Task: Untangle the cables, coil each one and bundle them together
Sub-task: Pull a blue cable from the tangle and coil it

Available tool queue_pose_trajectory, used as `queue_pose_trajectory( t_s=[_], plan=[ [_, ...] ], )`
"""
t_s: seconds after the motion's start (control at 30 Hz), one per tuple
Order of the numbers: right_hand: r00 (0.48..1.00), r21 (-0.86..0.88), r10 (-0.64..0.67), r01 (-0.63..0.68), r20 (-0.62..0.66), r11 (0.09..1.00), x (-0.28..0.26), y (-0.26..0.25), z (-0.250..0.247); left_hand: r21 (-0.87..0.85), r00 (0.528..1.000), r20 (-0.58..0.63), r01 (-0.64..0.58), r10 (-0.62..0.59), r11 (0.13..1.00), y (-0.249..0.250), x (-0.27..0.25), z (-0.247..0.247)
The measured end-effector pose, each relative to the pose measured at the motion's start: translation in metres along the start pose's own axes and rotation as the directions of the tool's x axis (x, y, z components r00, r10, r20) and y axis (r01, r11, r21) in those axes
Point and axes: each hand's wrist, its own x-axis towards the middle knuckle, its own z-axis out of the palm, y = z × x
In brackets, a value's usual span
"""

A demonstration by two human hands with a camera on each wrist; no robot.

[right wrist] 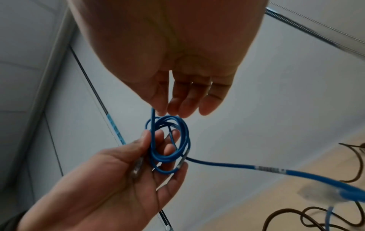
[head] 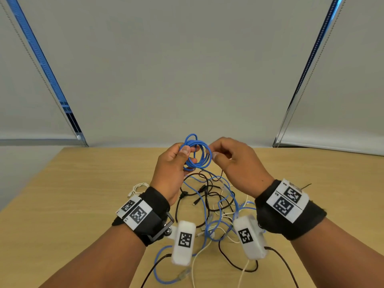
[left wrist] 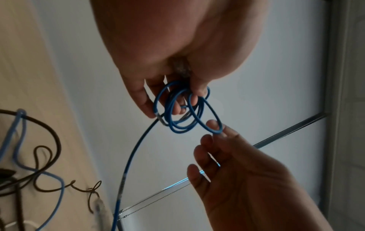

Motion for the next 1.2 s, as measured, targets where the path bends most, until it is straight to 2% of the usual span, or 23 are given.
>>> queue_pose_trajectory(
  t_s=[0.17, 0.23, 0.3, 0.4, 0.47, 0.53, 0.6, 0.67, 0.73, 0.77, 0.93, 1.0, 1.1, 1.17, 1.2],
  plan=[
    [0.986, 0.015, -0.032, 0.035, -0.161, 0.999, -0.007, -0.01, 0.005, 0.073, 0.989, -0.127, -0.061, 0.07, 0.995, -0.006, -0.002, -0.003],
    [0.997, -0.067, -0.062, 0.059, -0.041, 0.996, -0.007, -0.013, 0.008, 0.093, 0.986, -0.139, -0.079, 0.091, 0.993, -0.007, -0.003, -0.002],
    [0.991, -0.109, 0.007, 0.007, 0.131, 0.994, -0.006, -0.014, 0.015, 0.093, 0.987, -0.121, -0.098, 0.109, 0.991, -0.008, -0.006, -0.001],
    [0.986, -0.026, 0.104, -0.101, 0.131, 0.995, -0.005, -0.01, 0.025, 0.027, 0.992, -0.088, -0.092, 0.094, 0.995, -0.01, -0.011, 0.003],
    [0.974, 0.132, 0.178, -0.196, 0.137, 0.972, -0.007, -0.005, 0.032, 0.014, 0.996, -0.06, -0.068, 0.069, 0.998, -0.013, -0.013, 0.002],
    [0.932, 0.346, 0.298, -0.354, 0.207, 0.869, -0.012, 0.0, 0.037, 0.037, 0.998, -0.025, -0.059, 0.06, 0.998, -0.017, -0.015, -0.002],
    [0.868, 0.537, 0.395, -0.497, 0.301, 0.682, -0.018, 0.002, 0.042, 0.077, 0.998, 0.019, -0.061, 0.06, 0.995, -0.02, -0.018, -0.005],
    [0.819, 0.663, 0.428, -0.565, 0.381, 0.491, -0.022, 0.003, 0.045, 0.15, 0.995, 0.041, -0.092, 0.086, 0.984, -0.026, -0.019, -0.007],
    [0.796, 0.705, 0.426, -0.591, 0.43, 0.392, -0.025, 0.002, 0.046, 0.24, 0.995, -0.003, -0.1, 0.104, 0.965, -0.032, -0.016, -0.013],
    [0.797, 0.705, 0.418, -0.591, 0.435, 0.393, -0.025, 0.002, 0.046, 0.283, 0.994, -0.039, -0.09, 0.106, 0.955, -0.036, -0.013, -0.018],
    [0.86, 0.683, 0.305, -0.511, 0.41, 0.522, -0.024, 0.007, 0.029, 0.42, 0.981, -0.176, -0.002, 0.084, 0.908, -0.04, 0.003, -0.048],
    [0.868, 0.592, 0.287, -0.489, 0.405, 0.641, -0.021, 0.009, 0.021, 0.382, 0.974, -0.222, 0.037, 0.053, 0.923, -0.038, 0.006, -0.056],
    [0.886, 0.436, 0.249, -0.417, 0.392, 0.798, -0.016, 0.011, 0.013, 0.187, 0.979, -0.199, 0.082, -0.044, 0.979, -0.037, 0.006, -0.06],
    [0.905, 0.242, 0.223, -0.323, 0.362, 0.915, -0.015, 0.011, 0.011, -0.063, 0.978, -0.135, 0.152, -0.159, 0.986, -0.036, 0.002, -0.058],
    [0.917, 0.109, 0.21, -0.26, 0.339, 0.959, -0.014, 0.013, 0.011, -0.191, 0.973, -0.094, 0.192, -0.213, 0.963, -0.034, 0.0, -0.056]
  ],
)
